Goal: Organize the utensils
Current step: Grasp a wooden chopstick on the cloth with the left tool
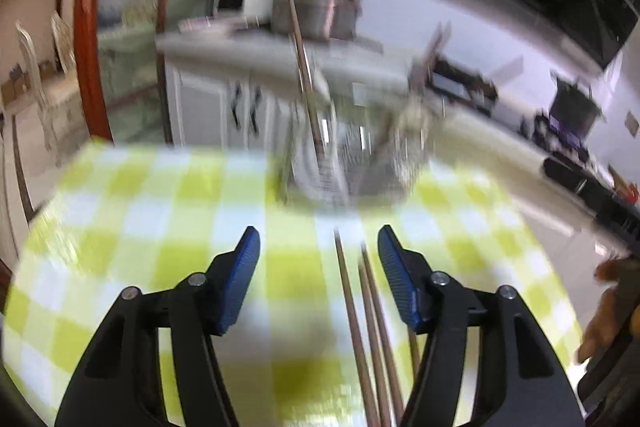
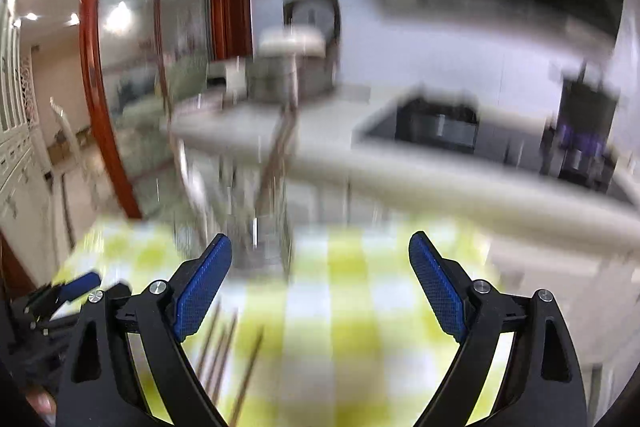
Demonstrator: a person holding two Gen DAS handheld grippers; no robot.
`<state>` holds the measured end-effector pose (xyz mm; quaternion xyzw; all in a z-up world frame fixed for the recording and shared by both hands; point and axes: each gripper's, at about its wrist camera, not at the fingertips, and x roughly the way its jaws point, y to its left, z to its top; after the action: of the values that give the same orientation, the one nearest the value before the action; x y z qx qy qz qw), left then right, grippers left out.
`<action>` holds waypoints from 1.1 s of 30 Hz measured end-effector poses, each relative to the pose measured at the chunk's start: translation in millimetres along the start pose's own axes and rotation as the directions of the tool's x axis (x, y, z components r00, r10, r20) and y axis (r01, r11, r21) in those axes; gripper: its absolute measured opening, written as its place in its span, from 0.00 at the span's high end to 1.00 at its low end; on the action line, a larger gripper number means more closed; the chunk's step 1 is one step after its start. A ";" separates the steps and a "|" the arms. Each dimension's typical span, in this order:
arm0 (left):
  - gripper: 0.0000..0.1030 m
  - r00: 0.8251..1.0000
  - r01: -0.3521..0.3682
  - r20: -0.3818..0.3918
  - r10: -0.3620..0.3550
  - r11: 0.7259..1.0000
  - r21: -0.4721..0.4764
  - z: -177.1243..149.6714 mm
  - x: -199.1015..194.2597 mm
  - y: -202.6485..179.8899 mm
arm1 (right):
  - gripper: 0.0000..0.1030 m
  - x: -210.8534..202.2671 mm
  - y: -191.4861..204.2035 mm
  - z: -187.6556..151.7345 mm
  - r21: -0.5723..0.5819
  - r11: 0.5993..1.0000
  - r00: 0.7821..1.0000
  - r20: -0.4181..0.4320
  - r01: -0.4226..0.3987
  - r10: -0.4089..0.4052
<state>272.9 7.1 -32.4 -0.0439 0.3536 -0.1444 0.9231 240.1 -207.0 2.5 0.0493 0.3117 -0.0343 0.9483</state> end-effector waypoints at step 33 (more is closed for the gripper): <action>0.93 0.951 -0.101 -0.265 0.159 0.971 0.218 -48.3 75.3 -42.9 | 0.18 39.1 5.0 -88.1 -0.052 0.998 0.962 -0.274 -0.027 0.012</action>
<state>284.0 -55.3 -108.8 0.0945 0.4664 -0.1230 0.8709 220.1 -193.2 -91.0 0.0304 0.4402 -0.0090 0.8973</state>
